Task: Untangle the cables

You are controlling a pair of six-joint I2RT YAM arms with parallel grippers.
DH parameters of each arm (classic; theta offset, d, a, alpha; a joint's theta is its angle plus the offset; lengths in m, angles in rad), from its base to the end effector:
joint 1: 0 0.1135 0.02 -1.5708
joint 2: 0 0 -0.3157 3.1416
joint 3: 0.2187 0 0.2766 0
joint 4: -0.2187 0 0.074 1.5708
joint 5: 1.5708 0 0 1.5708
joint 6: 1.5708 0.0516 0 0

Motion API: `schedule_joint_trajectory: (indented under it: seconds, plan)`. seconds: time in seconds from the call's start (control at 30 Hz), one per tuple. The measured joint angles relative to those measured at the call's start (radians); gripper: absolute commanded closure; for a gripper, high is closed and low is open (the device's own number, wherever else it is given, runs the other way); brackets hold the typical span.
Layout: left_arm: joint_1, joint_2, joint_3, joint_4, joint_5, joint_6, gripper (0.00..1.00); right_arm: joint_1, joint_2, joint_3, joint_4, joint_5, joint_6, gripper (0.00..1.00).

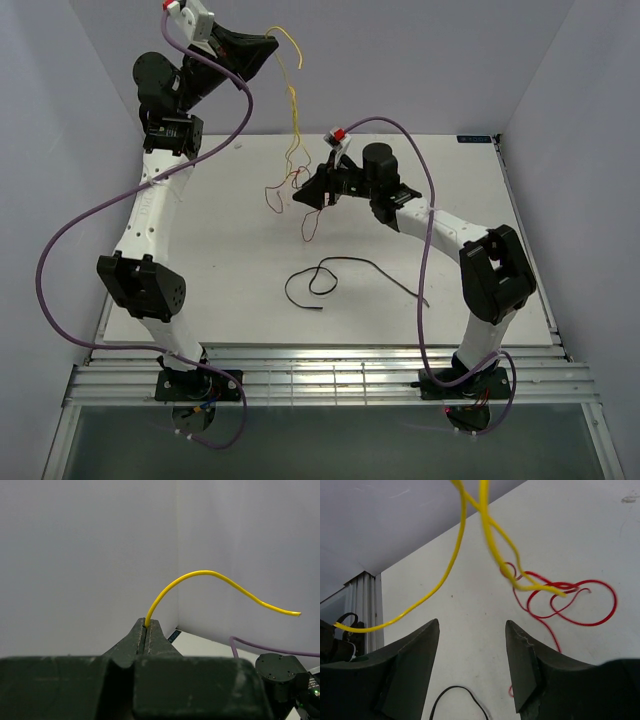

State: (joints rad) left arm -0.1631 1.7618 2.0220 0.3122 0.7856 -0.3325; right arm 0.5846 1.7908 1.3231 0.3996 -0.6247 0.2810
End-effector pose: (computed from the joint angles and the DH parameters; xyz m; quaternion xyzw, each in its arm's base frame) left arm 0.4068 -0.1039 0.6108 0.2974 0.4691 -0.3766 0.7414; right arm 0.3774 0.2860 0.3455 -0.3125 0.6557 0.4763 0.4955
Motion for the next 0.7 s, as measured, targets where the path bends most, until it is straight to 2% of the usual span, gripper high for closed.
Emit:
schedule_joint_trajectory:
  seconds: [0.13,0.23,0.43,0.7]
  plan:
    - [0.0,-0.001,0.002,0.003,-0.005,-0.027,1.0,0.0,0.003,-0.023,0.0,0.0,-0.003,0.18]
    - [0.0,-0.004,0.003,0.01,-0.003,-0.055,1.0,0.0,0.037,-0.019,-0.003,0.031,-0.017,0.15]
    - [0.0,-0.006,0.003,0.01,0.0,-0.104,1.0,-0.008,0.196,0.134,-0.103,0.145,-0.05,0.13]
    - [0.0,-0.006,0.005,0.01,0.0,-0.11,1.0,-0.035,0.178,0.148,-0.117,0.238,-0.073,0.15]
